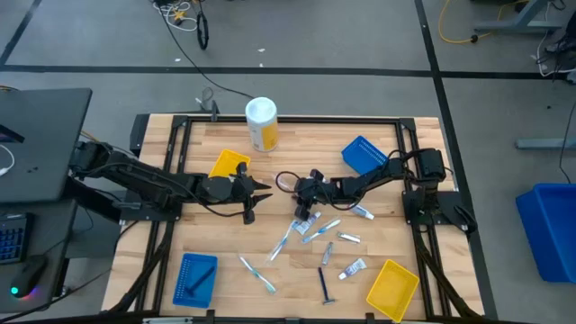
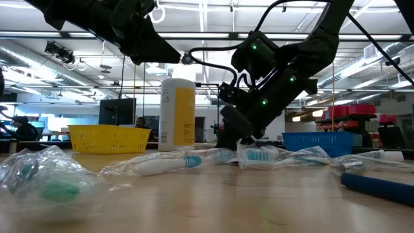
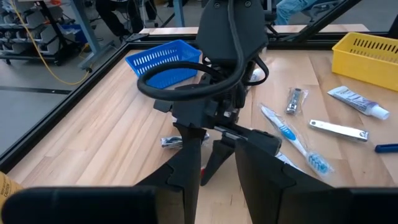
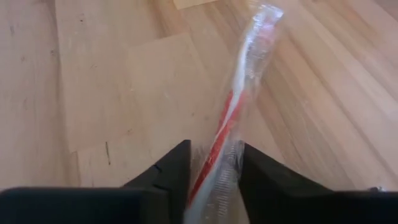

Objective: Pick & Place Travel size toiletries
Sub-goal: Put the red toothbrush into the top blue bin

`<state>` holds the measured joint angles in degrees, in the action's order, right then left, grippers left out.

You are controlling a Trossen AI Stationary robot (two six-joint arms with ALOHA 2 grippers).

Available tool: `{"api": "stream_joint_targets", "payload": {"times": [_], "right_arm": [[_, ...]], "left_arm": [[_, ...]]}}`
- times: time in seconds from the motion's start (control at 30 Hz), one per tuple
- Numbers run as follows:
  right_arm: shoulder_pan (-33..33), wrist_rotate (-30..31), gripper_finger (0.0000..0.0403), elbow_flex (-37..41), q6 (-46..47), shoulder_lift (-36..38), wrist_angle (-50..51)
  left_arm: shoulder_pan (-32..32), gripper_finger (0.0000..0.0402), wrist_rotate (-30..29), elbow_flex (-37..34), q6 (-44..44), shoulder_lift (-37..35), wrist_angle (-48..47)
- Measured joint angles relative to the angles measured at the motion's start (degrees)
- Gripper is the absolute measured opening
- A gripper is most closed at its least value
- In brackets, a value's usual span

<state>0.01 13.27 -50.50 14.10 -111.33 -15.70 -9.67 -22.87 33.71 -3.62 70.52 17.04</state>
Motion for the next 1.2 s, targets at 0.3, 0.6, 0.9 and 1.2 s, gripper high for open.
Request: {"api": "stream_joint_targets", "payload": {"times": [0.3, 0.6, 0.9, 1.2], "right_arm": [[0.0, 0.3, 0.0029, 0.0, 0.0, 0.0, -0.4], [0.0, 0.3, 0.003, 0.2, -1.3, 6.4, 3.3], [0.0, 6.9, 0.0029, 0.1, -1.5, 22.2, 24.2], [-1.3, 11.6, 0.003, 0.1, 7.6, 41.2, 53.4]], "left_arm": [[0.0, 0.0109, 0.0, 0.0, 0.0, 0.0, 0.0], [0.0, 0.0109, 0.0, 0.0, 0.0, 0.0, 0.0], [0.0, 0.0109, -0.2, 0.0, 0.0, 0.0, 0.1], [0.0, 0.0109, -0.3, 0.0, 0.7, 0.0, 0.5]]}}
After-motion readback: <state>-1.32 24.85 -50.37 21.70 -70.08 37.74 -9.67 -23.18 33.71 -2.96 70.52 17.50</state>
